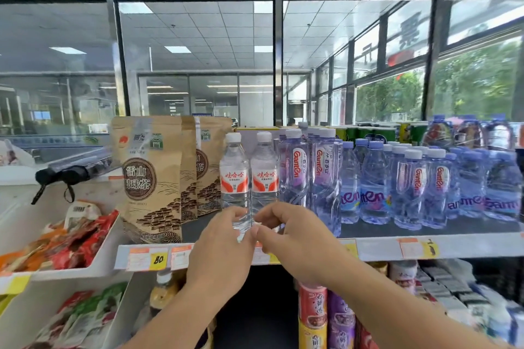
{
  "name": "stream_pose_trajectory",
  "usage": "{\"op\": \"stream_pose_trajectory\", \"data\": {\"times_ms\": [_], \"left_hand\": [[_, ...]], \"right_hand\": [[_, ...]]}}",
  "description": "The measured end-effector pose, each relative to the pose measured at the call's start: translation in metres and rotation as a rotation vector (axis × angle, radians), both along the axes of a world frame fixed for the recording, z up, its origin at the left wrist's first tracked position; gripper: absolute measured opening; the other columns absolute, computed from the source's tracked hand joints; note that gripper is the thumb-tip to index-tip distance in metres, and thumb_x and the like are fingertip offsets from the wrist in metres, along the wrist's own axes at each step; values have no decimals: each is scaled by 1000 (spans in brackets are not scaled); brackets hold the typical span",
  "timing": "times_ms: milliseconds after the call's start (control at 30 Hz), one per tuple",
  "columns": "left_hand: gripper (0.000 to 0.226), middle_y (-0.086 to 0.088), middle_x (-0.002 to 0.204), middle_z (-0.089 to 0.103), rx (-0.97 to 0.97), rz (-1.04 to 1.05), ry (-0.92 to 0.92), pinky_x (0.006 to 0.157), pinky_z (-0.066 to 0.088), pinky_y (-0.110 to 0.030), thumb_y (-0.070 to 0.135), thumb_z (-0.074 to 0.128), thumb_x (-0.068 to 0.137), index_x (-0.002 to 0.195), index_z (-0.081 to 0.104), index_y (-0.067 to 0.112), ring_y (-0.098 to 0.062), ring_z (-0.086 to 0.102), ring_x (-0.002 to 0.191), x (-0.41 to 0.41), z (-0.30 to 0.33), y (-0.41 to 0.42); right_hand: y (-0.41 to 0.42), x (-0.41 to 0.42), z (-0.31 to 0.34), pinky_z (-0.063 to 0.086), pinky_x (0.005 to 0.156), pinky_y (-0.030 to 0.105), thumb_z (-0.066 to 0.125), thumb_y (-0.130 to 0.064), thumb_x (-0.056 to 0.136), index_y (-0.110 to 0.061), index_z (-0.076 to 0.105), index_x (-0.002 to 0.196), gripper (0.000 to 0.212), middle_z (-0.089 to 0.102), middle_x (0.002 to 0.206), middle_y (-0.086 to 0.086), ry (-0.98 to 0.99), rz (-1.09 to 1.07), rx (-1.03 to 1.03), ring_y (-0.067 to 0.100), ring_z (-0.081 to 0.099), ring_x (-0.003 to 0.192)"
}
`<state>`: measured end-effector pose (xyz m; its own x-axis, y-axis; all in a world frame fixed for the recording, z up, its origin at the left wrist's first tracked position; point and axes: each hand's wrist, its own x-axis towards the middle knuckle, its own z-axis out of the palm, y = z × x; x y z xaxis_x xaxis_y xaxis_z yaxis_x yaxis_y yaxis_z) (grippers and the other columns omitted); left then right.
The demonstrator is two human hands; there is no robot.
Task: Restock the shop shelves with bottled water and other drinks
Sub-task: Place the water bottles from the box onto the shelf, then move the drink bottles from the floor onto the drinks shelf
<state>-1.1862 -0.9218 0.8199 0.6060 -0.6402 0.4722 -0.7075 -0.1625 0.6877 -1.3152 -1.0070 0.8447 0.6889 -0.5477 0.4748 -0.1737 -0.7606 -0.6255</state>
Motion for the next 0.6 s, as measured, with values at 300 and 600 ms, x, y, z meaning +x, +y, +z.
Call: {"op": "stream_pose_trajectory", "data": {"times_ms": [300, 600], "left_hand": [[19, 16, 90, 71, 48, -272, 76, 79, 54, -42, 45, 57, 84, 102, 60, 43, -7, 66, 82, 51, -21, 84], [11, 9, 86, 65, 447, -543, 148, 73, 53, -45, 46, 56, 92, 102, 57, 42, -20, 61, 76, 61, -106, 168]], "right_hand": [[91, 53, -31, 57, 81, 38, 63, -37, 91, -28, 68, 97, 12, 73, 86, -9, -66, -152, 81, 8, 68, 81], [178, 54, -107, 52, 70, 27, 61, -38, 95, -28, 69, 95, 13, 70, 85, -12, 196, -224, 197, 5, 64, 80]]}}
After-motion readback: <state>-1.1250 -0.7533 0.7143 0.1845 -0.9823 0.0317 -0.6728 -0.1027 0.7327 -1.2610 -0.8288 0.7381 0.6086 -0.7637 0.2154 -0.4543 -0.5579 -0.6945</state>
